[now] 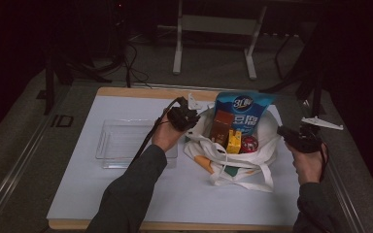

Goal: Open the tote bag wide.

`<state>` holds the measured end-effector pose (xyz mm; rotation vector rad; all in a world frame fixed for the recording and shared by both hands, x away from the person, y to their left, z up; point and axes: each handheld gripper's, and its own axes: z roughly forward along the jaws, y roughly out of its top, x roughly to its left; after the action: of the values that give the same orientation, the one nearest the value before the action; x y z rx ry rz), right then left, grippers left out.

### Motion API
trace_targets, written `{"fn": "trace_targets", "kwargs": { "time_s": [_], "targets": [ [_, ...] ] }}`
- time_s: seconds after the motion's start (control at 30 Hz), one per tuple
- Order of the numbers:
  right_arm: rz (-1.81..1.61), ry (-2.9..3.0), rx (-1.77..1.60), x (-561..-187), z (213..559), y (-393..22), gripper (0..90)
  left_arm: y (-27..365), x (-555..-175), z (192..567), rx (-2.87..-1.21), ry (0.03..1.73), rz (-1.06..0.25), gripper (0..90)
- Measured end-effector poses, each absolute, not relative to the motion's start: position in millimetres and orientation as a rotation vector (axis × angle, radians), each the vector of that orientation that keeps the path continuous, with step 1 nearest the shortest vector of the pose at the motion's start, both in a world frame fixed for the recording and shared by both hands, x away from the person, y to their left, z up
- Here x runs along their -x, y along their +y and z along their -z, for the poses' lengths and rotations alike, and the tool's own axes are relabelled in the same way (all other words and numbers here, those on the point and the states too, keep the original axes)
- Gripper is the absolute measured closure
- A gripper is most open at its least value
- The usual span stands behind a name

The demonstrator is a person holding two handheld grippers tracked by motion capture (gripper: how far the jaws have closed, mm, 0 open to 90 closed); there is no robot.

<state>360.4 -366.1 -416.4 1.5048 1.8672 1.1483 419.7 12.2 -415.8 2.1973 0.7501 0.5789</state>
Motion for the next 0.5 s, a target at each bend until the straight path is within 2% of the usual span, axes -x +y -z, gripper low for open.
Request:
{"fn": "trace_targets", "kwargs": {
  "time_s": [0.07,0.5],
  "targets": [
    [-1.127,1.871,-1.499,-364,417,-365,83.9,10,-424,418,-2.189,0.768,-0.575,85.8],
    [-1.080,1.889,-1.543,-384,436,-360,85.7,4,-443,434,-2.206,0.848,-0.535,87.0]
  ]
}}
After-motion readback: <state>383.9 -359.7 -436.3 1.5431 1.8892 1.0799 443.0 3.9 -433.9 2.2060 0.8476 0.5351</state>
